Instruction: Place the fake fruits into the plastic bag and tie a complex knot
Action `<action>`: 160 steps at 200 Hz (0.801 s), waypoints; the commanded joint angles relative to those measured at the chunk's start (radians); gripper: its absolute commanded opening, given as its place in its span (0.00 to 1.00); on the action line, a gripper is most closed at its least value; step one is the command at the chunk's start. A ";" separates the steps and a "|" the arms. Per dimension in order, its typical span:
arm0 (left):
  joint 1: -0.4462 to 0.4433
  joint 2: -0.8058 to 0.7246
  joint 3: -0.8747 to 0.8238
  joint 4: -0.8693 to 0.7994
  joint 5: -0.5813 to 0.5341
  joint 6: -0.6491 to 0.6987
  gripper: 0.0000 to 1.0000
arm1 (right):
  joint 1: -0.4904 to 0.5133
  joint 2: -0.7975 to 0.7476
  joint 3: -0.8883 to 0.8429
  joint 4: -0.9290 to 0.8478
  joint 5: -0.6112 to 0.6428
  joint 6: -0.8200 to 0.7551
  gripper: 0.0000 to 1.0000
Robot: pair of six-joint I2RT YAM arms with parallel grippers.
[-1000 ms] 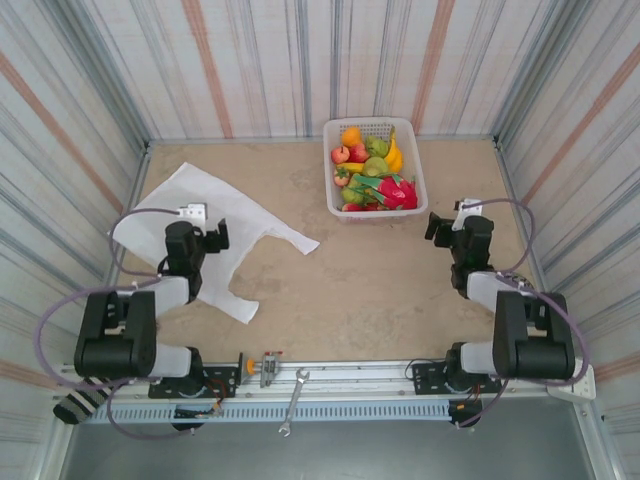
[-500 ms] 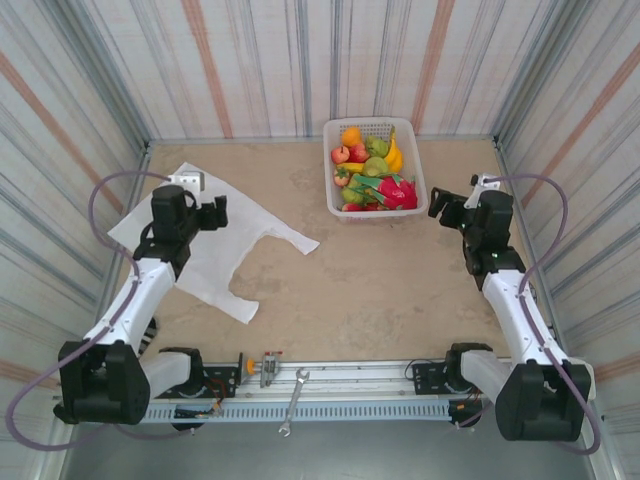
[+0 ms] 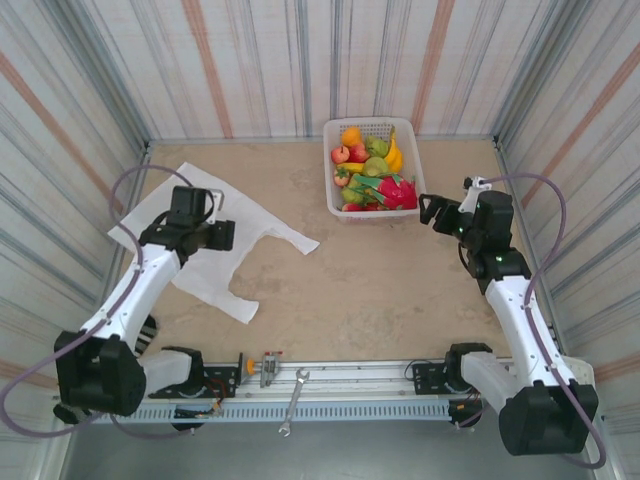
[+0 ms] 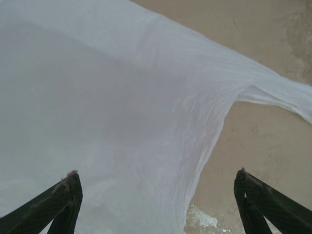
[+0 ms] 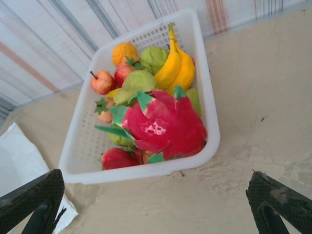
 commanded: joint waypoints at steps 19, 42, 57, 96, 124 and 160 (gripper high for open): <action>-0.051 0.135 0.044 -0.065 -0.044 0.023 0.77 | 0.005 -0.022 -0.001 -0.038 0.009 -0.008 0.99; -0.095 0.221 0.054 -0.042 -0.057 0.021 0.76 | 0.005 -0.021 -0.003 -0.046 0.011 -0.018 0.99; -0.112 0.269 0.060 -0.022 -0.064 0.019 0.76 | 0.005 -0.022 -0.004 -0.052 0.016 -0.024 0.99; -0.115 0.377 0.094 0.012 -0.072 0.009 0.66 | 0.006 -0.027 -0.007 -0.062 0.021 -0.031 0.99; -0.115 0.445 0.123 0.013 -0.086 0.016 0.62 | 0.008 -0.028 -0.010 -0.072 0.029 -0.042 0.99; -0.121 0.495 0.149 0.016 -0.105 0.021 0.61 | 0.008 -0.028 -0.008 -0.081 0.036 -0.051 0.99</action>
